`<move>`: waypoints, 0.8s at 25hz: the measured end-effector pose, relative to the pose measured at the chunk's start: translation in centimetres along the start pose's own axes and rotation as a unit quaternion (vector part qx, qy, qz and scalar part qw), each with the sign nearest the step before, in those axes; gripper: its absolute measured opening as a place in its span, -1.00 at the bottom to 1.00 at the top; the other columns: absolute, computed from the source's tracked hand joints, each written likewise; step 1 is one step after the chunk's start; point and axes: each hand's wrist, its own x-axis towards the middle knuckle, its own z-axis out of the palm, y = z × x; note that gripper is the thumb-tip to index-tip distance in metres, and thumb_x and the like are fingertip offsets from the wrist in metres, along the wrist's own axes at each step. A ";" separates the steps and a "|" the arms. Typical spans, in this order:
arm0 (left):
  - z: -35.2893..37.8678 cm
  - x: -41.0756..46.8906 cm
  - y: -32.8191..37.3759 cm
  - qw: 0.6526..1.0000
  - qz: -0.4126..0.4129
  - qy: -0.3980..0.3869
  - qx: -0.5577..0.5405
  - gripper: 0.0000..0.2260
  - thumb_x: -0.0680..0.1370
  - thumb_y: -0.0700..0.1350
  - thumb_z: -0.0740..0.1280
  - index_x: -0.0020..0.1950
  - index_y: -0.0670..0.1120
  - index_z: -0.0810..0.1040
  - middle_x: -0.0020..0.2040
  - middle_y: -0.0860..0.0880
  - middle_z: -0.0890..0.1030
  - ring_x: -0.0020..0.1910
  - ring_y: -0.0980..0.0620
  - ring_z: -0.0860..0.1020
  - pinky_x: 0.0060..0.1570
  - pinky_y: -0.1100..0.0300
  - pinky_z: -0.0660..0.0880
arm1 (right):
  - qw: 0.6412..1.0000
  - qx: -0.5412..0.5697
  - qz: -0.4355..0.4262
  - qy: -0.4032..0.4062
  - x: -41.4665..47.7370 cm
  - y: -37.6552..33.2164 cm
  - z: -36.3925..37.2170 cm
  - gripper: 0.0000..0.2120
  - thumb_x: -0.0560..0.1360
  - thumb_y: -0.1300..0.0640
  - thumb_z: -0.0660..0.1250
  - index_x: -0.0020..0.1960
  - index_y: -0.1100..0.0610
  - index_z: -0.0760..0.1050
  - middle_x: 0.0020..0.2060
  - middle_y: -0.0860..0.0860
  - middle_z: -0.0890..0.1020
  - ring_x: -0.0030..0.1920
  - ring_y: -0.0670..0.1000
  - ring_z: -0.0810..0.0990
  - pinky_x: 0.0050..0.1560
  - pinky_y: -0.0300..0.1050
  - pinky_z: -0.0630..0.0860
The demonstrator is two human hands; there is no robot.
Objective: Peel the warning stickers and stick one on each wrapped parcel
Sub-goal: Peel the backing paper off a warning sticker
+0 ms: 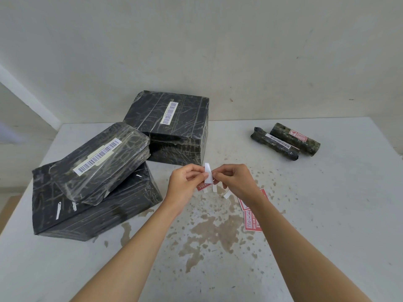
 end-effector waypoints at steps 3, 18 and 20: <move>0.1 0.1 0.0 1.000 -0.003 0.005 -0.015 -0.92 0.48 -0.25 0.41 -0.04 -0.18 0.60 -0.15 -0.13 0.69 -0.14 -0.09 0.66 -0.05 0.14 0.60 | 1.000 0.006 -0.003 -0.004 0.1 0.2 -0.1 -0.90 0.48 0.33 0.34 -0.11 0.26 0.64 -0.35 0.05 0.66 -0.40 -0.18 0.58 -0.37 -0.32 0.44; 0.0 -0.7 0.0 0.999 -0.007 -0.026 -0.031 -0.91 0.51 -0.27 0.37 0.00 -0.20 0.59 -0.14 -0.13 0.68 -0.15 -0.01 0.67 -0.15 0.30 0.56 | 0.999 -0.007 -0.016 -0.033 -0.6 0.6 -0.6 -0.89 0.51 0.30 0.33 -0.08 0.36 0.59 -0.32 0.04 0.66 -0.31 -0.13 0.61 -0.36 -0.32 0.43; -0.1 -0.9 -0.2 0.999 -0.015 -0.029 -0.043 -0.91 0.51 -0.29 0.36 0.00 -0.20 0.59 -0.16 -0.09 0.67 -0.16 0.04 0.67 -0.15 0.30 0.56 | 0.999 -0.007 -0.010 -0.033 -0.6 0.8 -0.7 -0.88 0.52 0.30 0.31 -0.07 0.36 0.57 -0.29 0.01 0.68 -0.28 -0.11 0.60 -0.35 -0.31 0.43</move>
